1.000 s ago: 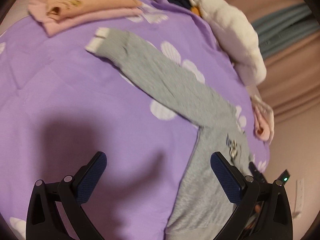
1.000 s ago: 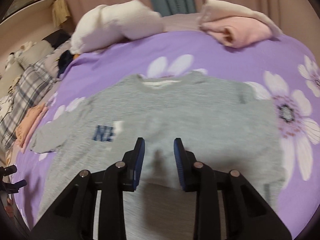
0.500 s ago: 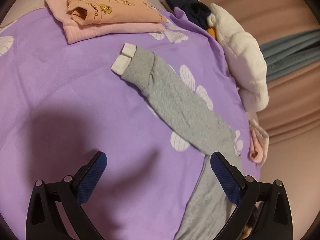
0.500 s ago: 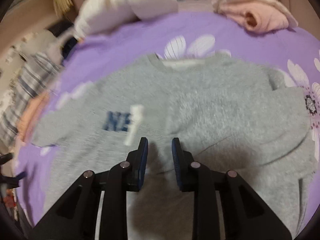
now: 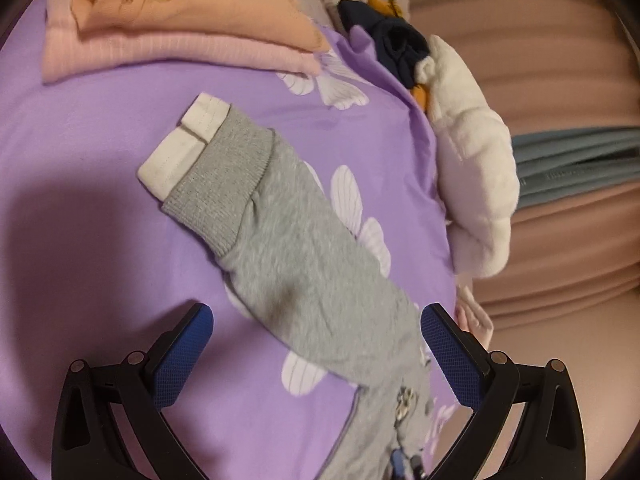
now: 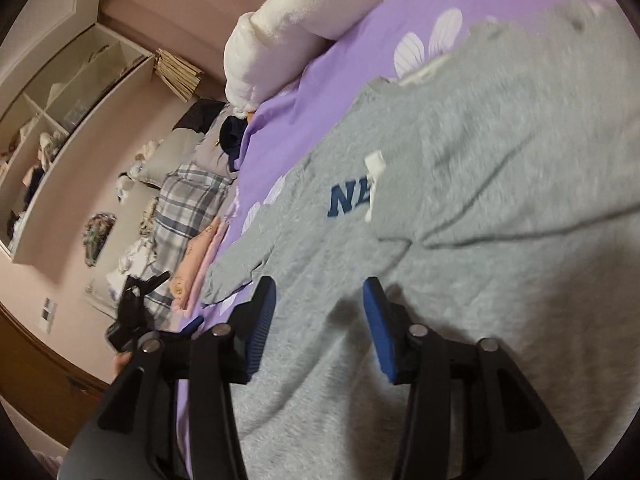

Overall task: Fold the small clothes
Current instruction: 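Grasp the other sleeve cuff with the left gripper, then fold the held sleeve across the sweatshirt front and release with the left gripper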

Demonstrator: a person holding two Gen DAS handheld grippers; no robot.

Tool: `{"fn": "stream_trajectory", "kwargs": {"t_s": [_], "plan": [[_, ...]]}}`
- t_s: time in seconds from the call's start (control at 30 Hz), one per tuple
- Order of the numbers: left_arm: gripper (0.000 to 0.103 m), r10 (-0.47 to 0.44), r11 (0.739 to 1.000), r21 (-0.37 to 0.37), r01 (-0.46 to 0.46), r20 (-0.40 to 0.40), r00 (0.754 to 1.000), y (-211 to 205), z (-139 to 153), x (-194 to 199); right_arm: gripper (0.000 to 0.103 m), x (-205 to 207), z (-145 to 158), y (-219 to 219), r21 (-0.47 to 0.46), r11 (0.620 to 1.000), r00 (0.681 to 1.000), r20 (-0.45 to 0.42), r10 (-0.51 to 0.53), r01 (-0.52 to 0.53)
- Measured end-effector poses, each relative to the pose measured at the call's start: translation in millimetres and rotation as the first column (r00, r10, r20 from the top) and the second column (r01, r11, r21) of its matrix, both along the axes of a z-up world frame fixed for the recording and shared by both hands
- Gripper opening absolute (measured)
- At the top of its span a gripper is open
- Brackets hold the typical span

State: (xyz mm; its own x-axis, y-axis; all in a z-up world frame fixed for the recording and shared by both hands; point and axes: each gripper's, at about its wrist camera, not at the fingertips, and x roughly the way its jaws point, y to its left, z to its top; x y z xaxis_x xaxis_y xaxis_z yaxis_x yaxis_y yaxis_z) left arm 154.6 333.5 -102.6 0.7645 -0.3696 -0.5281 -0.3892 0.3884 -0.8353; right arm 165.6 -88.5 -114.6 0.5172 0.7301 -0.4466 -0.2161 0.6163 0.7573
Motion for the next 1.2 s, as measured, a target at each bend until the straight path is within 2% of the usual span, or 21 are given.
{"fn": "stream_trajectory", "kwargs": {"t_s": [0.07, 0.2, 0.4, 0.47, 0.53, 0.57, 0.63, 0.67, 0.73, 0.83, 1.0, 1.2], "plan": [[0.102, 0.013, 1.0, -0.003, -0.013, 0.003, 1.0, 3.1, -4.6, 4.8, 0.047, -1.6, -1.2, -4.8, 0.036, 0.999, 1.0, 0.01, 0.005, -0.006], [0.102, 0.031, 0.999, 0.042, -0.031, 0.018, 0.999, 6.6, -2.0, 18.4, 0.048, -1.7, -4.7, -12.1, 0.106, 0.994, 1.0, 0.013, 0.006, -0.008], [0.098, 0.059, 0.994, 0.094, -0.057, -0.022, 0.998, 12.0, -1.5, 39.1, 0.048, -4.4, -5.2, -15.3, 0.122, 0.992, 1.0, 0.014, 0.012, -0.013], [0.089, 0.059, 0.989, 0.136, -0.051, -0.057, 0.997, 10.9, -1.0, 43.7, 0.048, -5.7, -6.4, -17.6, 0.134, 0.991, 1.0, 0.011, 0.01, -0.011], [0.065, 0.041, 0.979, 0.204, -0.018, -0.106, 0.994, 7.4, 2.1, 49.0, 0.048, -5.8, -6.1, -17.5, 0.136, 0.991, 1.0, 0.009, 0.009, -0.01], [0.059, 0.029, 0.974, 0.225, -0.002, -0.119, 0.993, 5.9, 2.9, 51.4, 0.048, -6.2, -5.7, -17.0, 0.133, 0.991, 1.0, 0.01, 0.01, -0.011], [0.036, 0.018, 0.966, 0.256, 0.021, -0.148, 0.989, 4.7, 2.9, 52.8, 0.048, -6.8, -5.0, -16.5, 0.133, 0.991, 1.0, 0.012, 0.012, -0.013], [0.033, 0.018, 0.964, 0.263, 0.026, -0.162, 0.987, 5.1, 1.9, 52.4, 0.048, -5.8, -6.9, -18.8, 0.136, 0.991, 1.0, 0.011, 0.012, -0.014], [0.014, 0.031, 0.96, 0.278, 0.021, -0.181, 0.983, 7.1, 1.9, 50.3, 0.048, -5.4, -7.3, -20.3, 0.146, 0.989, 1.0, 0.01, 0.012, -0.013], [0.014, 0.046, 0.949, 0.316, 0.017, -0.189, 0.981, 5.6, 8.8, 47.3, 0.048, -6.5, -10.7, -25.4, 0.151, 0.988, 1.0, 0.009, 0.012, -0.013], [0.014, 0.046, 0.923, 0.386, 0.019, -0.16, 0.986, -7.6, 33.8, 47.8, 0.048, -6.3, -11.2, -27.0, 0.154, 0.988, 1.0, 0.009, 0.013, -0.014], [0.014, -0.002, 0.857, 0.512, 0.057, -0.107, 0.994, -41.7, 72.0, 57.9, 0.048, -7.1, -11.1, -29.9, 0.161, 0.987, 1.0, 0.01, 0.014, -0.016]]}}
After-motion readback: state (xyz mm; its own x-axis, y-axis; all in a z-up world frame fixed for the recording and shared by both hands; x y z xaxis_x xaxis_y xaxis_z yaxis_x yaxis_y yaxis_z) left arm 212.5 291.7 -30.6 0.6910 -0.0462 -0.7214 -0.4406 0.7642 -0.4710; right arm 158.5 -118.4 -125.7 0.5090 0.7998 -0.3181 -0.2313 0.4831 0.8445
